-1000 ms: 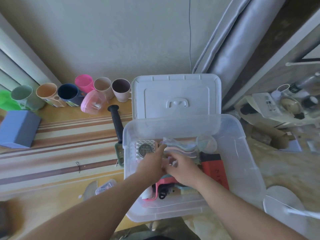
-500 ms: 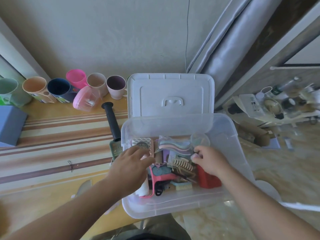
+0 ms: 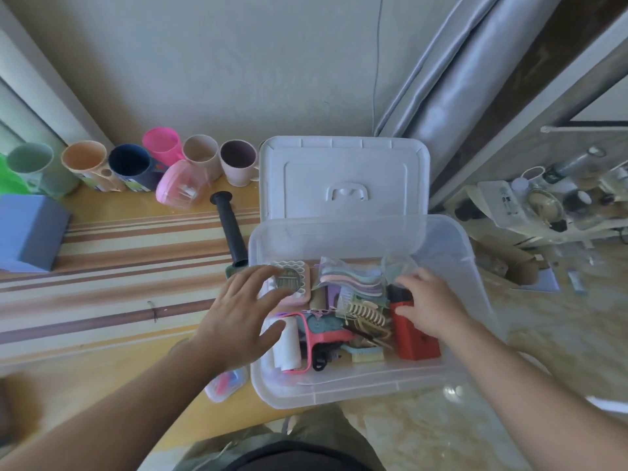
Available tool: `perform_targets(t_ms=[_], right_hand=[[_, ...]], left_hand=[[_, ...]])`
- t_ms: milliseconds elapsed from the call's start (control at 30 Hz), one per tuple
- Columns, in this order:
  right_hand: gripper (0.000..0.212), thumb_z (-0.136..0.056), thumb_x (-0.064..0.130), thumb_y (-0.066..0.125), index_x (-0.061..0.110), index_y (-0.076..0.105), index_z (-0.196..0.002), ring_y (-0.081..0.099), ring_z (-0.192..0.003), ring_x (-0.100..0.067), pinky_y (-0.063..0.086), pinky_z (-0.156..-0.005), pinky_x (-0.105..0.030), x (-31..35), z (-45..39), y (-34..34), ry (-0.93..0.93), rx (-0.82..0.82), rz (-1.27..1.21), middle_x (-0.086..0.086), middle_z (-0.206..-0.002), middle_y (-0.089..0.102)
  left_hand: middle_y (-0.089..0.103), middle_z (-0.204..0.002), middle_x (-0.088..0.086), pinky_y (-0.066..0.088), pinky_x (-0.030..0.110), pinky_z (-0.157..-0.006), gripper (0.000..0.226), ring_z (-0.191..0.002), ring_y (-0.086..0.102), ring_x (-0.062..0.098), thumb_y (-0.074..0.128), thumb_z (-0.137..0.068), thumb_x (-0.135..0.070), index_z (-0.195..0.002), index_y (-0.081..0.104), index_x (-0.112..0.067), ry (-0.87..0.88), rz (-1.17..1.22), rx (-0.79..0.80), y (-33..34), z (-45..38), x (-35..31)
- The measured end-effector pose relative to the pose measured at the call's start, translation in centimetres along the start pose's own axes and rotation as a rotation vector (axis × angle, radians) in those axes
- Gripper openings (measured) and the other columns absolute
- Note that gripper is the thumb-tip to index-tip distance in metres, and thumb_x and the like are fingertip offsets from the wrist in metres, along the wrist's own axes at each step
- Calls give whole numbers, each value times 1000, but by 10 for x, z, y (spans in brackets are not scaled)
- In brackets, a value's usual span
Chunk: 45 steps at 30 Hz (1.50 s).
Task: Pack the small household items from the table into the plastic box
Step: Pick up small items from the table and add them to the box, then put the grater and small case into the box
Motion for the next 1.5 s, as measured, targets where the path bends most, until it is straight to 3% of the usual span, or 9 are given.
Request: perform_targets(t_ms=[233,367,467,567,667,867,1133,1333,1500], right_hand=[[36,-85,20,74,19,71,-121,54,-118,-27,42,-101,-33,239,46,-17,-582,-411,-346,-2,-121,58],[37,-91,19,68,16,68,-128,53,-116,-22,51,-93,-33,345,42,8,-703,-357,-388,-2,-123,55],[50,-92,22,66,20,55,-141,45,-129,-27,51,-102,-44,384,23,61,-551,-146,-300,-4,-141,44],[74,-91,31,70,28,29,-153,33,-144,-34,48,-109,-48,380,-3,105,-188,-2,-247,-8,-160,22],[84,-90,33,76,28,22,-155,39,-140,-37,55,-102,-49,372,-46,112,-38,-94,-184,-12,-161,24],[41,-96,35,70,23,44,-125,58,-94,-29,58,-72,-44,358,-126,104,132,-248,-179,-8,-111,63],[28,-77,40,76,25,59,-95,64,-68,-16,58,-55,-37,381,-109,85,44,-91,-479,4,-84,64],[26,-78,30,73,24,65,-102,50,-77,-16,43,-61,-24,390,-32,-21,-339,-480,-323,9,-85,49],[36,-72,19,77,25,72,-108,52,-81,-19,44,-66,-29,307,-5,-58,-306,-519,-225,4,-87,52]], left_hand=[[34,-152,7,40,55,-109,58,-135,37,36,50,-96,-54,-149,38,-35,-319,104,-47,-8,50,83],[26,-157,4,38,52,-111,68,-144,26,34,60,-80,-52,-145,44,-35,-525,13,218,19,89,139],[24,-160,3,27,49,-120,66,-149,20,35,52,-84,-56,-146,46,-35,-509,49,402,49,112,151],[16,-162,0,26,45,-121,63,-150,12,29,56,-89,-47,-149,38,-42,-521,91,502,67,135,160],[16,-162,-2,25,44,-122,61,-150,13,27,55,-88,-47,-147,38,-44,-478,106,475,64,146,181],[43,-148,-2,45,50,-106,56,-135,40,31,56,-77,-51,-132,58,-42,-498,83,305,45,157,238],[47,-142,-5,44,47,-108,46,-135,39,27,62,-83,-40,-129,61,-39,-422,98,325,41,133,258],[23,-160,5,32,46,-118,63,-148,22,32,59,-97,-26,-149,25,-37,-59,3,351,65,4,198],[12,-165,11,23,51,-123,104,-153,11,36,83,-76,-16,-156,18,-24,201,-242,414,89,-67,154]])
Point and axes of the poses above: each hand's wrist, its own z-axis away from the middle knuckle, its own y-axis out of the palm, x = y × z, the point moved 6 cm from there along -z, towards the middle knuckle
